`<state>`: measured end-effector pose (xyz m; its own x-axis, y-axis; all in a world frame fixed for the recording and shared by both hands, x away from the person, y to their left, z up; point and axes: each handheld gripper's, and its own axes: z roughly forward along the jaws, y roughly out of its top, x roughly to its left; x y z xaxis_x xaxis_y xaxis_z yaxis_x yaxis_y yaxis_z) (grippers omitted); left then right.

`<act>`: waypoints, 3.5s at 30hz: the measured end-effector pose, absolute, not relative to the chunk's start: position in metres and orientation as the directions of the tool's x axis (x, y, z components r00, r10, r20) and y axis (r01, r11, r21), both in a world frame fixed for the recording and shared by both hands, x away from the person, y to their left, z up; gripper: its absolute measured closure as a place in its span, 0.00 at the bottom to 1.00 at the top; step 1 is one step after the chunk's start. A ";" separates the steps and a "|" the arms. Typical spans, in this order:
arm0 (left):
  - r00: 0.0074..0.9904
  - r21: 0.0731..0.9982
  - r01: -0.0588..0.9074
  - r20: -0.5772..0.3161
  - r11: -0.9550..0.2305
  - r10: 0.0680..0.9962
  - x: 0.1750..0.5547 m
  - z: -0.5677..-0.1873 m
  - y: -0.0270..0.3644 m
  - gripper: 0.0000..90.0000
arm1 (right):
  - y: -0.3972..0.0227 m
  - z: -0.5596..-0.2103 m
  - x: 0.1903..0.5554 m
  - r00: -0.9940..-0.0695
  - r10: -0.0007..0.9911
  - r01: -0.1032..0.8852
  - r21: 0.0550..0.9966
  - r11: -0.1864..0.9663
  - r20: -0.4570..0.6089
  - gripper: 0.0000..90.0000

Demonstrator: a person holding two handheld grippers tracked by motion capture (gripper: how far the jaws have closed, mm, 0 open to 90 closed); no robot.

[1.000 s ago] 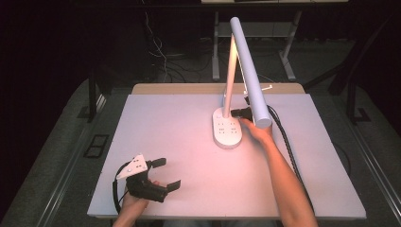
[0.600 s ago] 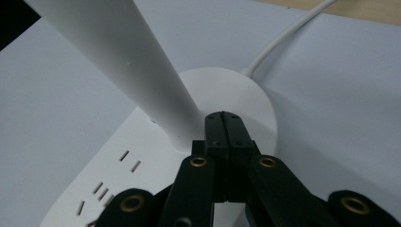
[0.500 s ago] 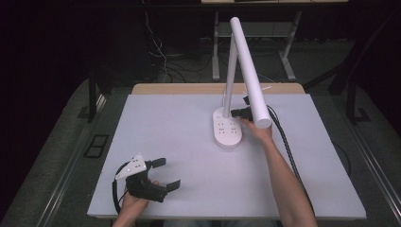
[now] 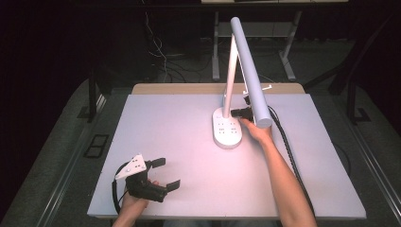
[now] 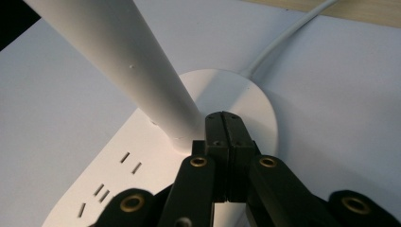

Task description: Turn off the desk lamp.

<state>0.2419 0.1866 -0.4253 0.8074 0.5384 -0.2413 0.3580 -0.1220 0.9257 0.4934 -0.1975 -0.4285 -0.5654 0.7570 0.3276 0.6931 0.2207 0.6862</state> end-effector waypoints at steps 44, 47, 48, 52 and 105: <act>0.806 0.924 0.361 -0.244 -0.121 0.539 0.242 -0.426 0.185 0.00 | -0.221 -0.386 0.464 -0.609 0.737 0.637 0.735 0.232 0.294 1.00; 0.806 0.925 0.361 -0.243 -0.123 0.539 0.241 -0.426 0.184 0.00 | -0.226 -0.382 0.457 -0.613 0.735 0.632 0.739 0.235 0.290 1.00; 0.806 0.924 0.361 -0.244 -0.123 0.539 0.241 -0.426 0.184 0.00 | -0.227 -0.381 0.455 -0.612 0.737 0.631 0.739 0.235 0.288 1.00; 0.807 0.924 0.362 -0.245 -0.123 0.538 0.242 -0.426 0.184 0.00 | -0.233 -0.376 0.443 -0.619 0.730 0.622 0.749 0.229 0.290 1.00; 0.807 0.923 0.362 -0.240 -0.131 0.540 0.240 -0.426 0.181 0.00 | -0.286 -0.403 0.258 -0.610 0.726 0.590 0.794 0.147 0.318 0.01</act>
<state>0.2398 0.1810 -0.4260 0.8067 0.5403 -0.2396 0.3619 -0.1311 0.9229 0.2579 -0.2857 -0.4030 -0.6098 0.7259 0.3181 0.5897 0.1474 0.7941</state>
